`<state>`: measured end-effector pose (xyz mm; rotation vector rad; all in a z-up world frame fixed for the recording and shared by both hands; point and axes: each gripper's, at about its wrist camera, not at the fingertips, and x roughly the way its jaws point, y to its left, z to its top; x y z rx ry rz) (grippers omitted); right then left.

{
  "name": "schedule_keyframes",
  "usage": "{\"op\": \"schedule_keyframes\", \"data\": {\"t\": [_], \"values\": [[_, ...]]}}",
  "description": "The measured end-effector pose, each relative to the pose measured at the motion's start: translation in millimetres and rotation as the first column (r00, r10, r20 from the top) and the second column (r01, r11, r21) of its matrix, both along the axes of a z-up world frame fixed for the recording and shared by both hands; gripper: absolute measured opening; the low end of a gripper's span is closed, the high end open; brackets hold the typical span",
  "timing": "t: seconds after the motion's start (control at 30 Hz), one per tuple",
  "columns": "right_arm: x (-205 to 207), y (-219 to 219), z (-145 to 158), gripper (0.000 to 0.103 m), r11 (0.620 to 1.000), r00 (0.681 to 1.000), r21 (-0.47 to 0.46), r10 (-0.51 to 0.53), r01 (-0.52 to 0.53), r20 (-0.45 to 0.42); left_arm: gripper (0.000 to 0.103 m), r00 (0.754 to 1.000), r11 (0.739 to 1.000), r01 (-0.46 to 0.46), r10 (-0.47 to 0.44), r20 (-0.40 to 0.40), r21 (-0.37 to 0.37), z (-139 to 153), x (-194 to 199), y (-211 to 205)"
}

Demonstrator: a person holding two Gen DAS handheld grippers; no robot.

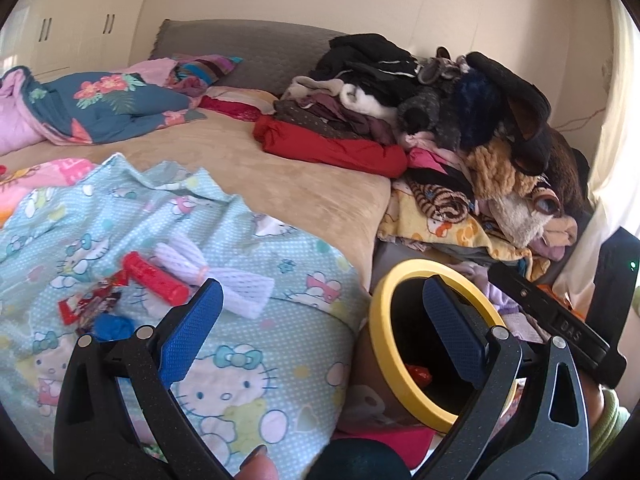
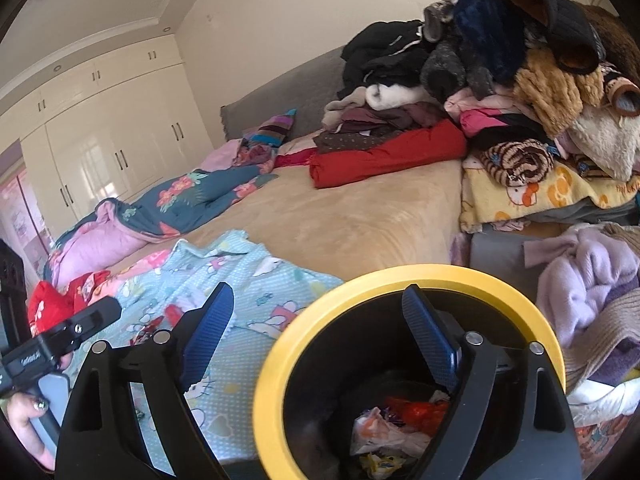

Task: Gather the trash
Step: 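Move both tools back over the remaining trash on the sheet, then grasp the green snack packet with the right tool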

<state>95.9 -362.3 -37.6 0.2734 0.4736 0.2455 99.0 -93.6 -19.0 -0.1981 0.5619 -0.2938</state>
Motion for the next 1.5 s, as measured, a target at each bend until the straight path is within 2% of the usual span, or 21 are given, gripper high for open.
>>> {"op": "schedule_keyframes", "data": {"t": [0.27, 0.5, 0.9, 1.13, 1.23, 1.4, 1.5], "values": [[-6.5, 31.5, 5.2, 0.086, 0.998, 0.998, -0.026, 0.065, -0.065, 0.021, 0.092, 0.998, 0.998, -0.055, 0.055, 0.003, -0.026, 2.1, -0.3, 28.5], [-10.1, 62.0, 3.0, 0.087, 0.99, 0.991, -0.047, 0.132, -0.132, 0.005, 0.092, 0.995, 0.994, -0.094, 0.095, 0.009, -0.046, 5.0, -0.3, 49.2], [-22.4, 114.6, 1.7, 0.089, 0.959, 0.962, -0.079, 0.272, -0.272, -0.009, 0.092, 0.988, 0.987, -0.153, 0.151, -0.027, -0.055, 0.4, 7.7, 81.9], [-27.4, 150.3, -5.6, 0.09, 0.92, 0.925, -0.089, 0.378, -0.381, -0.051, 0.092, 0.974, 0.975, -0.22, 0.217, -0.066, -0.042, -4.6, 15.0, 118.4], [-30.8, 167.6, -10.2, 0.09, 0.897, 0.903, -0.105, 0.424, -0.43, -0.071, 0.092, 0.966, 0.971, -0.238, 0.234, -0.108, -0.027, -10.6, 20.7, 134.7], [-37.6, 197.8, -19.3, 0.09, 0.845, 0.854, -0.128, 0.506, -0.519, -0.117, 0.092, 0.947, 0.955, -0.294, 0.287, -0.145, -0.028, -23.1, 24.0, 162.5], [-42.6, 216.7, -24.9, 0.09, 0.802, 0.817, -0.158, 0.558, -0.576, -0.144, 0.092, 0.937, 0.949, -0.315, 0.306, -0.169, -0.028, -32.5, 25.6, 176.3]]}}
